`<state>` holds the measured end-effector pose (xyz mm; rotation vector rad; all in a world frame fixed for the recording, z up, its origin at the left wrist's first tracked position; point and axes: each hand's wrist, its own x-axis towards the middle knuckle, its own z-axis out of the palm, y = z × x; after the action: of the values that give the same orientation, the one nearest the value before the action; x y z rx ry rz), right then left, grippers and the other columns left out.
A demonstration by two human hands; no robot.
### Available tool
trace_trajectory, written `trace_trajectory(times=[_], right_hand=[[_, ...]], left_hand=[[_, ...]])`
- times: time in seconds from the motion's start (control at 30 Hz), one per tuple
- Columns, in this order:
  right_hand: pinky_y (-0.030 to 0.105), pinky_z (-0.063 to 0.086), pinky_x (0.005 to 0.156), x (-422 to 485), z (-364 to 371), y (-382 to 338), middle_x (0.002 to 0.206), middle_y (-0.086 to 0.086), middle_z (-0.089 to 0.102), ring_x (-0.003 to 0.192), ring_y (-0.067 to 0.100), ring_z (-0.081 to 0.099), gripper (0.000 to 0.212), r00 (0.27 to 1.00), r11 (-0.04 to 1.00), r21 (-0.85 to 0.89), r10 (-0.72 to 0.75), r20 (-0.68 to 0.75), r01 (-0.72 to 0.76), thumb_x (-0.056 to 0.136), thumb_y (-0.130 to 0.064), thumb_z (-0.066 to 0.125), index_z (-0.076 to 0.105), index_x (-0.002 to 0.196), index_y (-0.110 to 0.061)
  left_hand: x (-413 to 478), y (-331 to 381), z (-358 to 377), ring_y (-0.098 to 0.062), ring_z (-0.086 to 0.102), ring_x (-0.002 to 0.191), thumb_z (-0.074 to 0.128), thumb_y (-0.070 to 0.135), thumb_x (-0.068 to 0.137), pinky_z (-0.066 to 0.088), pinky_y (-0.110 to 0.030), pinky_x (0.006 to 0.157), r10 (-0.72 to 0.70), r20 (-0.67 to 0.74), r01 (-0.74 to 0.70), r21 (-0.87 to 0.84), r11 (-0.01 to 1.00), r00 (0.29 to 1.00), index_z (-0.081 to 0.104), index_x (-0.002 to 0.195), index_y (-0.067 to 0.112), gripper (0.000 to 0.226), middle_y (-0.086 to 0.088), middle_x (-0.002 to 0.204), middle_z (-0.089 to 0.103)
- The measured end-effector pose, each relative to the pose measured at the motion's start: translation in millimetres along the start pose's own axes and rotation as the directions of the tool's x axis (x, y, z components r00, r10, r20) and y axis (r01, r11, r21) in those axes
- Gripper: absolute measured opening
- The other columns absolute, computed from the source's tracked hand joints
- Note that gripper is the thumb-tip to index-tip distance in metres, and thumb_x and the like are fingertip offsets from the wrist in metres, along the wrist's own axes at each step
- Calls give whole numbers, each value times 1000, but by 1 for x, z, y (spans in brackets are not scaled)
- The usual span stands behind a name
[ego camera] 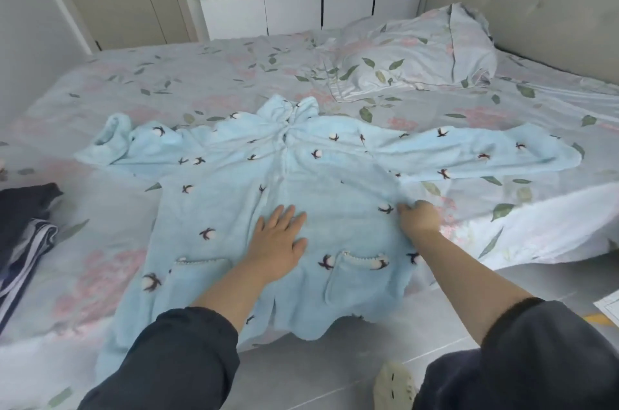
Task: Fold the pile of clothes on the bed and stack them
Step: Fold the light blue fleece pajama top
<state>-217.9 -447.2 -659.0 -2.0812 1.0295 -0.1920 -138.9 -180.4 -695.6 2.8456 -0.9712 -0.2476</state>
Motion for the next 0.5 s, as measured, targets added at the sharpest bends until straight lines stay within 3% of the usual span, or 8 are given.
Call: trace_trajectory(times=[0.13, 0.23, 0.3, 0.33, 0.4, 0.5], right_hand=[[37, 40, 73, -6, -11, 14, 118, 19, 55, 105, 36, 54, 38, 995, 949, -309, -77, -63, 54, 95, -25, 49, 39, 124, -3], [44, 37, 96, -23, 11, 1, 142, 17, 36, 125, 35, 39, 56, 905, 776, -541, -421, -60, 325, 94, -26, 46, 25, 143, -7], [46, 21, 112, -33, 23, 0, 156, 14, 17, 140, 33, 22, 60, 812, 630, -566, -569, 130, 532, 97, -32, 40, 18, 150, -14], [47, 12, 116, -37, 30, 4, 159, 9, 7, 145, 29, 12, 59, 782, 563, -571, -568, 258, 597, 99, -36, 33, 13, 152, -19], [48, 1, 117, -39, 39, 13, 160, 2, -5, 147, 23, -2, 56, 795, 503, -617, -431, 427, 605, 101, -42, 19, 3, 153, -26], [50, 7, 115, -44, 51, -3, 157, 7, 4, 144, 27, 5, 54, 862, 498, -707, -345, 370, 503, 99, -37, 20, 9, 149, -21]], left_hand=[[-17, 8, 0, -9, -18, 144, 23, 46, 101, -8, -39, 117, 72, 48, -71, -27, 997, 996, 2, 152, 33, 57, 10, 160, -11], [-29, 10, -4, -8, -16, 145, 25, 42, 102, -8, -39, 117, 97, -6, -98, -74, 992, 995, 6, 152, 33, 54, 10, 160, -8], [-38, 5, -7, -9, -8, 146, 28, 36, 102, -8, -40, 116, 70, -160, -76, -27, 997, 985, 15, 152, 30, 52, 8, 161, 2], [-43, -2, -10, -11, -4, 147, 30, 34, 101, -6, -42, 116, -1, -251, 0, -6, 1000, 968, 20, 151, 28, 51, 6, 161, 7], [-56, -27, -16, -16, -1, 147, 31, 31, 100, -3, -46, 116, -246, -341, 241, -58, 969, 907, 23, 151, 26, 52, 2, 160, 11], [-82, -78, -26, -25, 5, 146, 26, 36, 101, 8, -49, 115, -616, -241, 586, -191, 788, 750, 17, 151, 20, 54, -6, 160, 11]])
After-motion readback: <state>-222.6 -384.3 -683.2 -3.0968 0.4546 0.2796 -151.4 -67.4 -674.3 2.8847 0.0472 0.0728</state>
